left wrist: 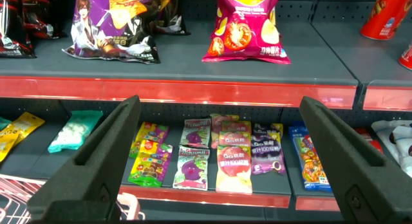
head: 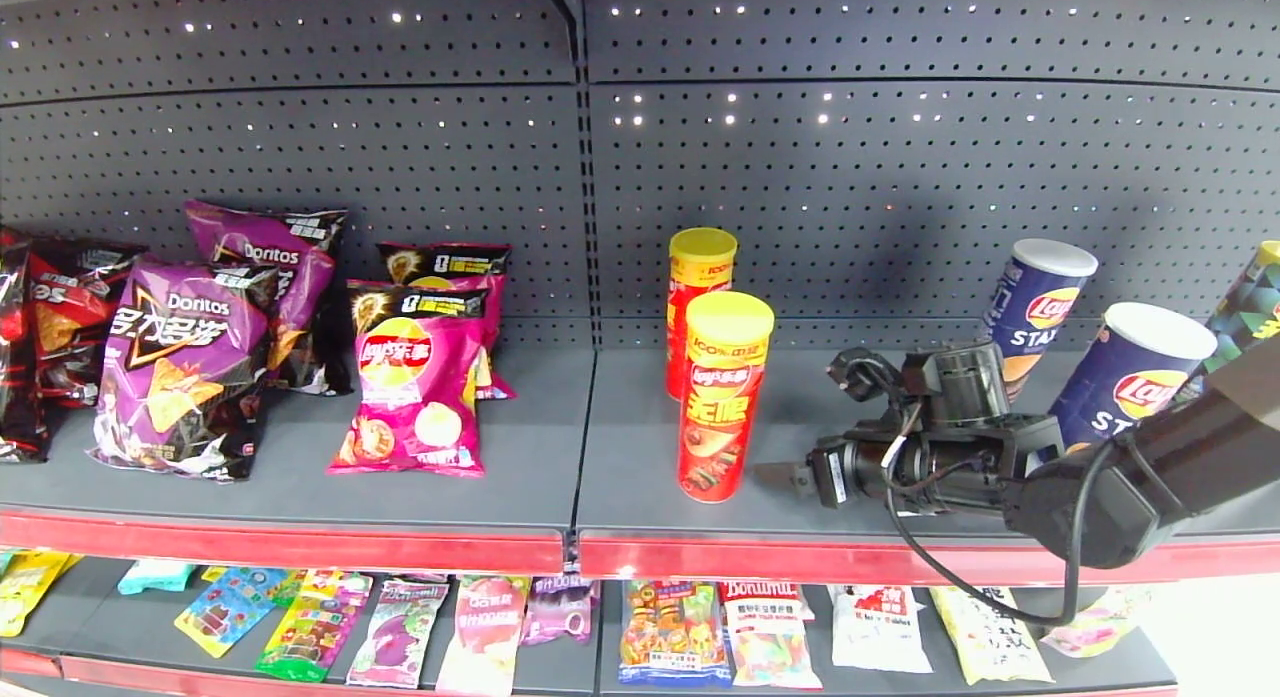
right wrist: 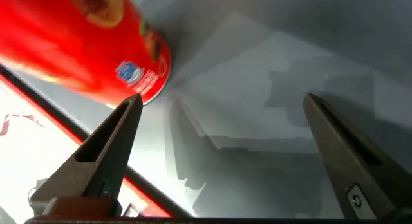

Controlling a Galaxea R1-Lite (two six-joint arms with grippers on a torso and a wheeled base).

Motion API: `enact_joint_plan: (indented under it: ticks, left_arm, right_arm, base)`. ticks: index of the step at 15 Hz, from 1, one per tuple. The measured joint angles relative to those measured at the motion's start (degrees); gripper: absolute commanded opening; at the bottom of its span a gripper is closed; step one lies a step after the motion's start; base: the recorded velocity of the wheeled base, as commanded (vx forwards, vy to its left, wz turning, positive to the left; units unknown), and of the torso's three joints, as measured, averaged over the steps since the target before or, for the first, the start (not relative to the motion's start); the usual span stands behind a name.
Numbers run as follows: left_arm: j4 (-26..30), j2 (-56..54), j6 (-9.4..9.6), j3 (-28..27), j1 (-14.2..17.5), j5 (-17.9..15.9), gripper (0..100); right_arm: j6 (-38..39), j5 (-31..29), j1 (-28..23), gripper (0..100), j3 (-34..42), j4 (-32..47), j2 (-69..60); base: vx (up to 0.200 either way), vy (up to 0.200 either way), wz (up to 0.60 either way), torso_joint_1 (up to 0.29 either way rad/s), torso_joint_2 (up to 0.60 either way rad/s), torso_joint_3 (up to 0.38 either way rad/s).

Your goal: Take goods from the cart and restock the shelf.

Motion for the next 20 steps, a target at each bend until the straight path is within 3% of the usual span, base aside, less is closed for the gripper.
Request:
enact_joint_plan:
  ticks: [20]
  left_arm:
    - [0.0, 0.0, 0.0, 0.0, 0.0, 0.02, 100]
  right_arm:
    - [0.27, -0.27, 1.74, 100, -2.67, 0.02, 1.27]
  base:
    - [0.0, 0.0, 0.0, 0.0, 0.0, 0.0]
